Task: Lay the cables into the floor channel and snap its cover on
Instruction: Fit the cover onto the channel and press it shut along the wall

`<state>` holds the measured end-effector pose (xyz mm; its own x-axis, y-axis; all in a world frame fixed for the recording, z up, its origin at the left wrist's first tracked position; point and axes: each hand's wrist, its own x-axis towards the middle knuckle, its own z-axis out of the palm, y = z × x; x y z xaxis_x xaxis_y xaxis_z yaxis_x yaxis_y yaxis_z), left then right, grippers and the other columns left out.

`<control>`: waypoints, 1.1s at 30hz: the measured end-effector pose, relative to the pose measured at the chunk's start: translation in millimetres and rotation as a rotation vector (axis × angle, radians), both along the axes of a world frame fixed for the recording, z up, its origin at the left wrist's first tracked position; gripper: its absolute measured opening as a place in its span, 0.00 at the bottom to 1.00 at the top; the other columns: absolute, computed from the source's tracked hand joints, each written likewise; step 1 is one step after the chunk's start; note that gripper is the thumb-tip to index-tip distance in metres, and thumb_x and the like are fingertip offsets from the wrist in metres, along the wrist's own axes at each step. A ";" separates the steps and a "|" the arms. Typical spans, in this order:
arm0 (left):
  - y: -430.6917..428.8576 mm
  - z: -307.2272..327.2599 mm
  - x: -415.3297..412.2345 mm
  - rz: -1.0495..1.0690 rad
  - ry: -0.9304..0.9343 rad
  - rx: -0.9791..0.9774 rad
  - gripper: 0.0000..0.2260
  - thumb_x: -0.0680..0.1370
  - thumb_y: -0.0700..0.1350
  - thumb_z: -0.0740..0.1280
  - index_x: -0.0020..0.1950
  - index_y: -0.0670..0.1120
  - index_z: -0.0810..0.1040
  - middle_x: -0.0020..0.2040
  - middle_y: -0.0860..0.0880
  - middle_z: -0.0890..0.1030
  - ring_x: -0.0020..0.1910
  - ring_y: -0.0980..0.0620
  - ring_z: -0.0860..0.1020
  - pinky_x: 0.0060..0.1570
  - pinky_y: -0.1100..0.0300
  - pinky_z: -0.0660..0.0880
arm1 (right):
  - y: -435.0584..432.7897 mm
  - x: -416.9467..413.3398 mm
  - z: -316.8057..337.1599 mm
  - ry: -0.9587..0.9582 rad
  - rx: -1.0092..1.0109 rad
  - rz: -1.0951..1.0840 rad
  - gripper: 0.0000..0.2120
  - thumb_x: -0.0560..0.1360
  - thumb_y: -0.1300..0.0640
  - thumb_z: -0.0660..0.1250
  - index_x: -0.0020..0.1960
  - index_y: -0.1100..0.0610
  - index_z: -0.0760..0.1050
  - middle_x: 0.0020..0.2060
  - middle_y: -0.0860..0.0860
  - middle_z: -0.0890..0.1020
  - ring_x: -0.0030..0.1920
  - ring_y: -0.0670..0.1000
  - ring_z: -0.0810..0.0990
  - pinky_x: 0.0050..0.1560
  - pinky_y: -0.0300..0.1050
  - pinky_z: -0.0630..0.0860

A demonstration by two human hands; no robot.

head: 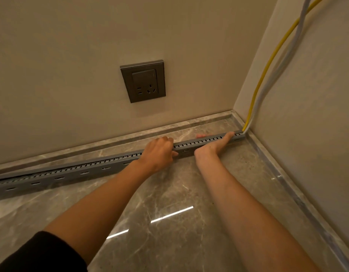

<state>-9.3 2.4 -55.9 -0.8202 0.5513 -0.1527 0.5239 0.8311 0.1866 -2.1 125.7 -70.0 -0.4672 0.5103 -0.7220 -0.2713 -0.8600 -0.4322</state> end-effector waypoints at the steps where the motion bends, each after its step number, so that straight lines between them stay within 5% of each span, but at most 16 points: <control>1: 0.4 -0.1 0.8 0.003 0.001 0.015 0.14 0.80 0.48 0.61 0.60 0.40 0.72 0.61 0.41 0.76 0.58 0.41 0.74 0.54 0.52 0.71 | -10.3 -1.2 -2.9 0.008 -0.001 0.035 0.26 0.73 0.32 0.59 0.37 0.56 0.68 0.24 0.52 0.72 0.26 0.51 0.72 0.37 0.42 0.73; 5: -5.4 1.3 -2.9 0.008 -0.044 0.105 0.13 0.78 0.48 0.64 0.57 0.41 0.74 0.57 0.42 0.78 0.54 0.42 0.76 0.49 0.53 0.72 | -31.6 -6.8 -5.7 0.008 -0.053 0.064 0.27 0.68 0.32 0.65 0.52 0.54 0.69 0.27 0.51 0.71 0.25 0.50 0.73 0.28 0.40 0.72; 11: -33.4 2.1 -9.5 0.035 -0.027 -0.032 0.15 0.78 0.48 0.64 0.61 0.41 0.72 0.61 0.42 0.76 0.59 0.42 0.74 0.55 0.52 0.71 | -29.7 -12.4 8.6 -0.067 -0.101 -0.039 0.20 0.72 0.38 0.66 0.37 0.54 0.68 0.25 0.50 0.68 0.22 0.47 0.66 0.29 0.38 0.69; 21: -31.6 -6.2 -9.1 -0.019 0.050 -0.031 0.13 0.78 0.43 0.61 0.61 0.39 0.69 0.62 0.40 0.75 0.60 0.42 0.73 0.56 0.52 0.70 | -28.3 -27.0 1.7 -0.092 -0.072 -0.054 0.21 0.72 0.39 0.64 0.36 0.56 0.66 0.23 0.50 0.64 0.20 0.49 0.63 0.27 0.37 0.68; 28: -56.0 -3.7 -18.3 0.047 -0.033 0.033 0.13 0.78 0.47 0.64 0.59 0.41 0.71 0.59 0.41 0.77 0.56 0.41 0.75 0.51 0.52 0.72 | -25.6 -25.9 -4.2 -0.036 -0.037 0.011 0.19 0.72 0.41 0.66 0.53 0.54 0.68 0.31 0.50 0.70 0.23 0.48 0.69 0.28 0.39 0.70; 33: -95.9 1.8 -22.6 0.127 -0.037 -0.043 0.15 0.76 0.51 0.67 0.56 0.42 0.74 0.57 0.41 0.79 0.56 0.40 0.77 0.51 0.52 0.74 | -26.0 -25.6 -11.5 -0.001 -0.005 -0.017 0.21 0.73 0.39 0.65 0.55 0.52 0.67 0.33 0.50 0.70 0.26 0.49 0.71 0.25 0.38 0.74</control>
